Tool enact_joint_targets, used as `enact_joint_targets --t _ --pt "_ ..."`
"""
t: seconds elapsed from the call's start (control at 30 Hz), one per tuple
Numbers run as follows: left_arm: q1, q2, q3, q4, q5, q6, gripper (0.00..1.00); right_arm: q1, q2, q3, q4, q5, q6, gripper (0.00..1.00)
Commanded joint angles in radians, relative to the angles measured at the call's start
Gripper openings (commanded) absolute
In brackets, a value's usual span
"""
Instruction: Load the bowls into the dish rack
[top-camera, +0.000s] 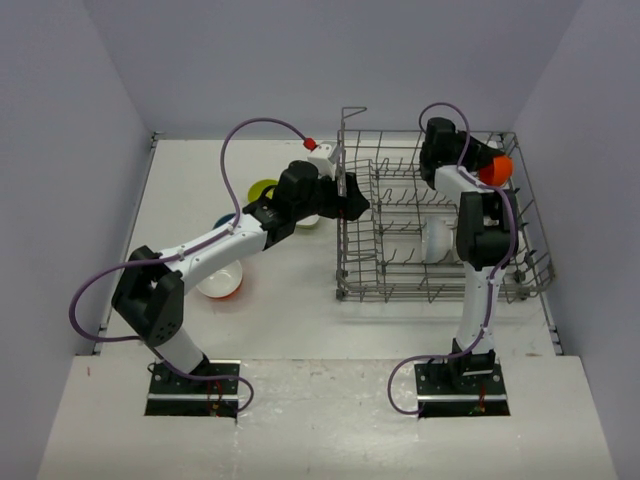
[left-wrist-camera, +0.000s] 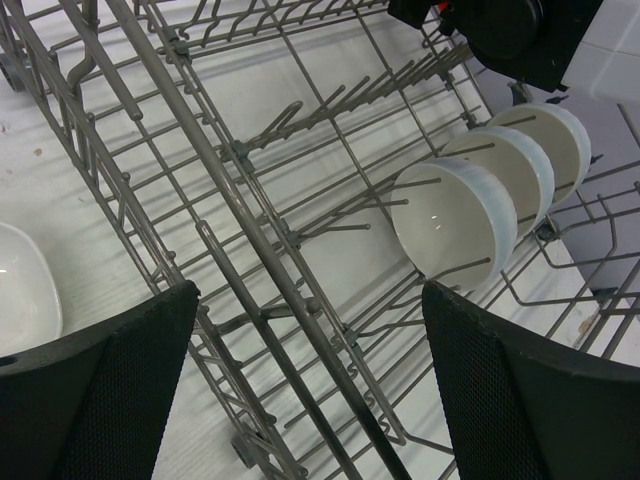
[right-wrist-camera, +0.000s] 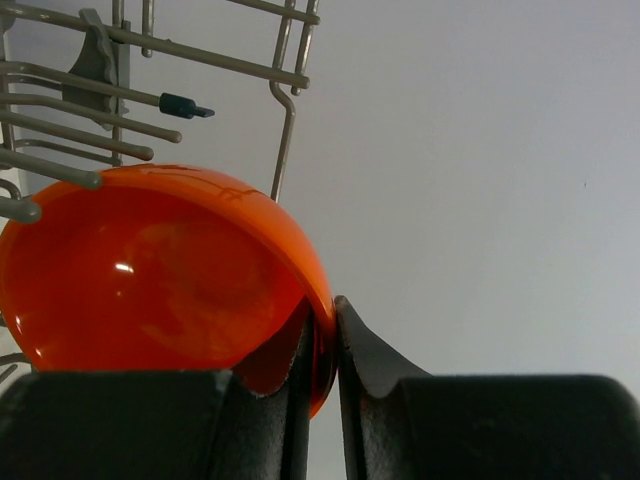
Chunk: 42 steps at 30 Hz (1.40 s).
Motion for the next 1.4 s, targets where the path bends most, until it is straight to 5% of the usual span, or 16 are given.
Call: enact_joint_targets --t 0.0,0.3,0.5,0.77,1.03,1.27,1.37 --pt "-0.003 -0.013 0.001 0.041 -0.009 0.037 0.94 0.019 0.0 0.0 -0.057 0.025 0.045 0.15" --pt "-0.003 -0.019 -0.004 0.038 -0.011 0.037 0.95 0.026 0.031 0.001 -0.107 0.031 0.074 0.16" --pt "-0.003 -0.026 -0.01 0.038 -0.018 0.037 0.96 0.036 0.045 -0.003 -0.126 0.031 0.091 0.31" --pt "-0.003 -0.031 -0.013 0.04 -0.019 0.034 0.98 0.042 0.038 -0.002 -0.123 0.031 0.1 0.36" --pt "-0.003 -0.034 -0.015 0.04 -0.022 0.032 0.97 0.079 0.038 0.012 -0.151 0.03 0.16 0.13" --pt "0.0 -0.039 -0.019 0.044 -0.026 0.029 0.96 0.095 0.045 0.049 -0.562 0.0 0.524 0.06" --pt "0.0 -0.045 -0.025 0.047 -0.023 0.028 0.96 0.096 0.04 0.02 -0.541 -0.004 0.522 0.07"
